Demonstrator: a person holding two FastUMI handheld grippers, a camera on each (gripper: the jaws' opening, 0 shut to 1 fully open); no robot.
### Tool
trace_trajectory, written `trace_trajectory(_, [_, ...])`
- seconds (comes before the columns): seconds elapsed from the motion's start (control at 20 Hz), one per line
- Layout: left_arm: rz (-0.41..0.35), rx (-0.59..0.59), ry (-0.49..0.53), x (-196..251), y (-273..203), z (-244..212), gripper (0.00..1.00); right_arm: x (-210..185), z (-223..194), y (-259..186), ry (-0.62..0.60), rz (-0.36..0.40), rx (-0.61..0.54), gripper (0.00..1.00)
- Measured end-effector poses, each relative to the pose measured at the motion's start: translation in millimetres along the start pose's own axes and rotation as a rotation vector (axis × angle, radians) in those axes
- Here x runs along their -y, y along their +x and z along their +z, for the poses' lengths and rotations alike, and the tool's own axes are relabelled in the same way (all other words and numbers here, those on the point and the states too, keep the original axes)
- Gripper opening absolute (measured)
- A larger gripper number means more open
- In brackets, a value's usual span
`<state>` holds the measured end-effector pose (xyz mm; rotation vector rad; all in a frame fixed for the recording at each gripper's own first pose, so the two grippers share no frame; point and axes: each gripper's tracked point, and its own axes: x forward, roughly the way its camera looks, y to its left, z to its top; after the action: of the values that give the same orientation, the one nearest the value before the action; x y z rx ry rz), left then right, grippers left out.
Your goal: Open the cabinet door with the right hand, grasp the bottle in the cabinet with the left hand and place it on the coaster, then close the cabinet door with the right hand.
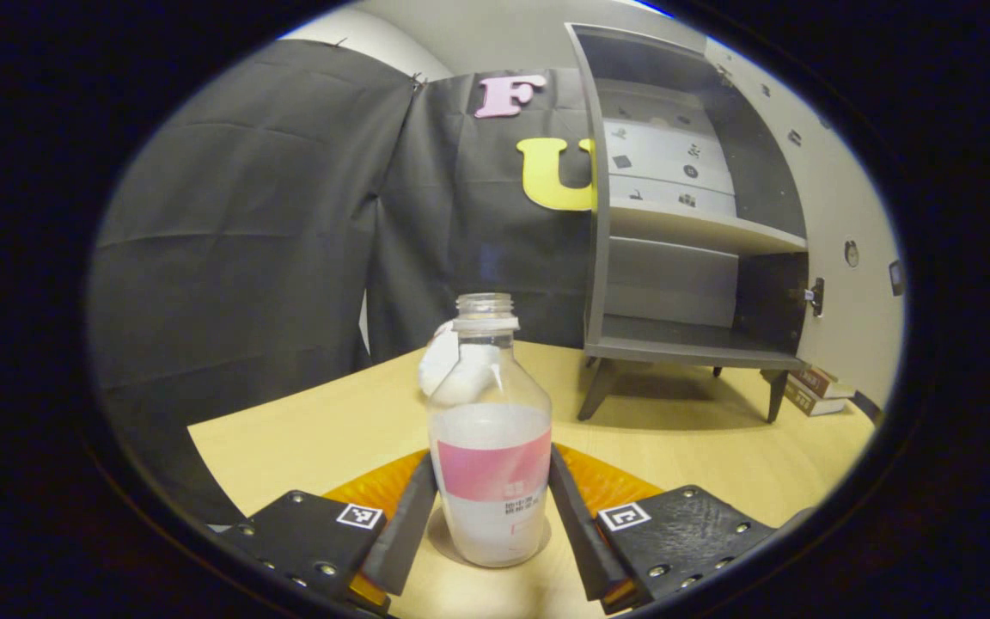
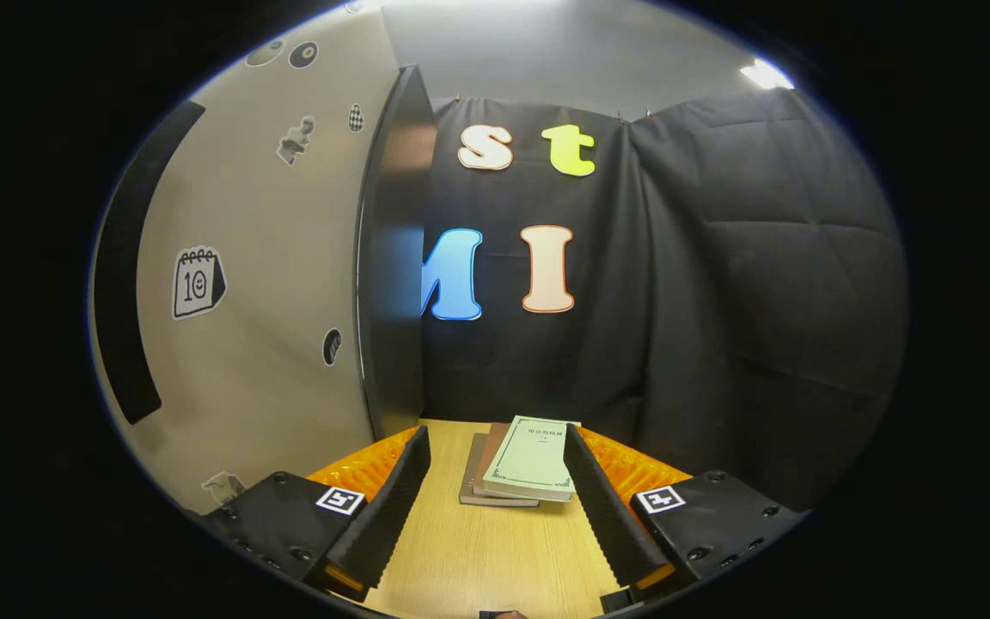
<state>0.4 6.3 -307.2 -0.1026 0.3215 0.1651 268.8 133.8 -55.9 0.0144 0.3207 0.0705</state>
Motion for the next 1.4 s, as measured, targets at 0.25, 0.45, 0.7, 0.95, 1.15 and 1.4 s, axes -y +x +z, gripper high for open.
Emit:
trace_trajectory(0.25, [-0.005,-0.007,0.018,2,12,-2,0.72,-1,-1,3,-0.005,-0.003,-0.008,0.99])
trace_trajectory(0.45, [0.009,-0.037,0.002,-2,4,-7,0.72,-5,1,4,-0.016,0.005,0.001,0.99])
trace_trajectory(0.7, [0.022,-0.041,0.057,-1,-12,-1,0.82,-15,-2,8,0.011,0.029,0.001,0.99])
trace_trajectory(0.95, [0.011,0.017,0.111,4,-26,30,0.82,-20,2,7,0.025,0.047,0.015,0.99])
trace_trajectory(1.15, [0.025,0.058,0.131,5,-35,72,0.8,-21,11,2,0.041,0.066,0.037,0.99])
trace_trajectory(1.4, [0.045,0.13,0.157,7,-69,150,0.8,-26,34,-6,0.095,0.122,0.076,0.94])
